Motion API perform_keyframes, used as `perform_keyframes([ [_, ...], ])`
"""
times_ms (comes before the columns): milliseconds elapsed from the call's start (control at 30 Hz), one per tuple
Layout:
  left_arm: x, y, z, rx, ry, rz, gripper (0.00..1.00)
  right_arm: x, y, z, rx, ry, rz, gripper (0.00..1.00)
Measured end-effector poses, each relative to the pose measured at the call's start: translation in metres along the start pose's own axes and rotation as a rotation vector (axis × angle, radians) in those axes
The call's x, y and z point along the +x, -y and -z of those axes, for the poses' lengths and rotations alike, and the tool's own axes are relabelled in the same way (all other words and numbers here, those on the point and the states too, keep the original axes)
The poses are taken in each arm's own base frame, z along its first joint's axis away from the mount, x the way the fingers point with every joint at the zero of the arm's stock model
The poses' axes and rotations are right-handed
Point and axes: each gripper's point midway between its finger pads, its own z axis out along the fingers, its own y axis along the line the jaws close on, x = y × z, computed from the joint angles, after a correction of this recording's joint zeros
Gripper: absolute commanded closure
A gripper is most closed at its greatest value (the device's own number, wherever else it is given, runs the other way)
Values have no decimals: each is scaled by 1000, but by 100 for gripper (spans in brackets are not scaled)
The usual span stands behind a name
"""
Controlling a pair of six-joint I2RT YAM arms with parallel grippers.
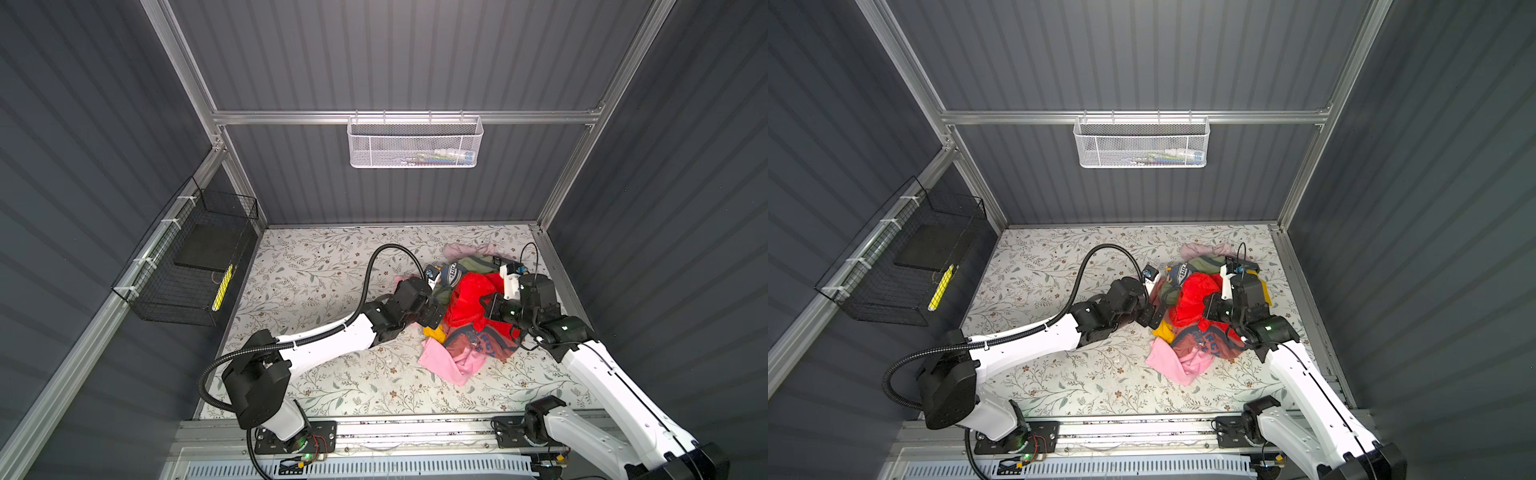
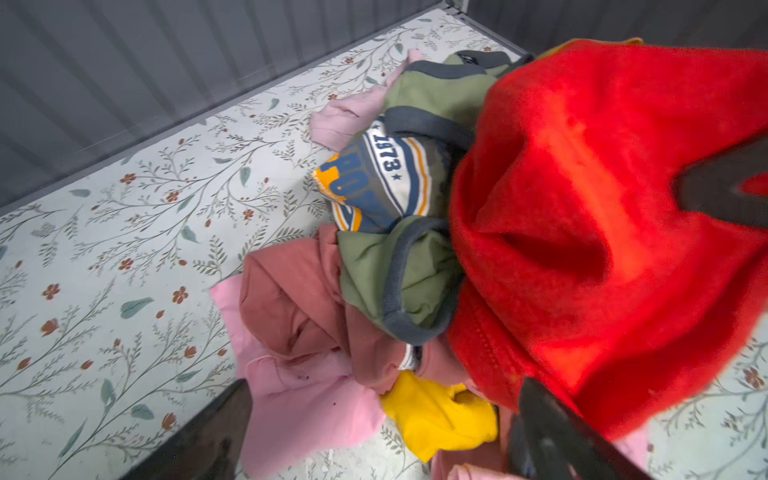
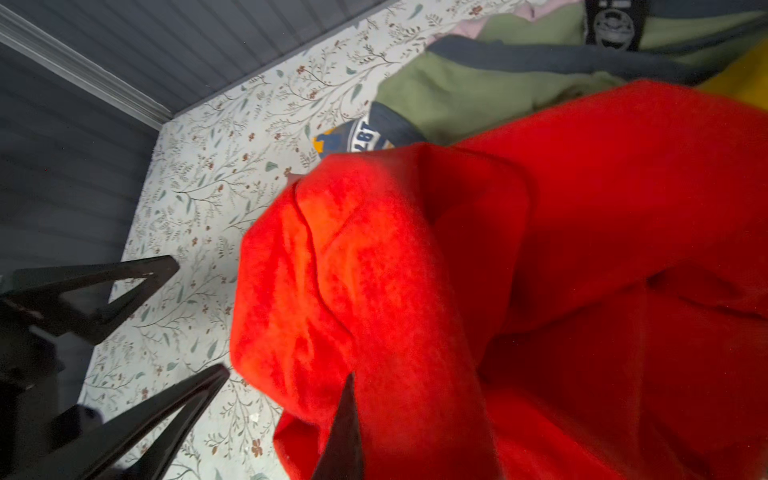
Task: Pick out a specific cloth from the pile
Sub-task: 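Grasp the red cloth with the left gripper beside the right gripper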
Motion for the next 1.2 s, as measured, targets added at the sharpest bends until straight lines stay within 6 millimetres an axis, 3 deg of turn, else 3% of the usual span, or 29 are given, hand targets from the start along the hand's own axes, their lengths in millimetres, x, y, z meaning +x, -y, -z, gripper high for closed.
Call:
perform_keyframes([
  [333,-9,39,-5,195,12,-105,0,1,26,-12,82,18,-27,100],
  [800,-39,76,-68,295,6,-175,1,0,38,-6,10,67,-99,90],
  [867,-39,77,-76,292,-9,-171,10,0,36,-6,-5,65,-102,89],
  [933,-38,77,-85,278,-24,-165,24,-1,35,-6,-15,68,-105,84],
  [1100,-35,77,-97,268,-54,-142,71,-7,37,-2,-27,98,-114,56],
  [1167,-36,78,-96,271,-54,-143,97,-10,41,1,-23,117,-117,44],
  [1200,-38,78,-95,271,-51,-138,100,-10,43,2,-21,123,-125,37],
])
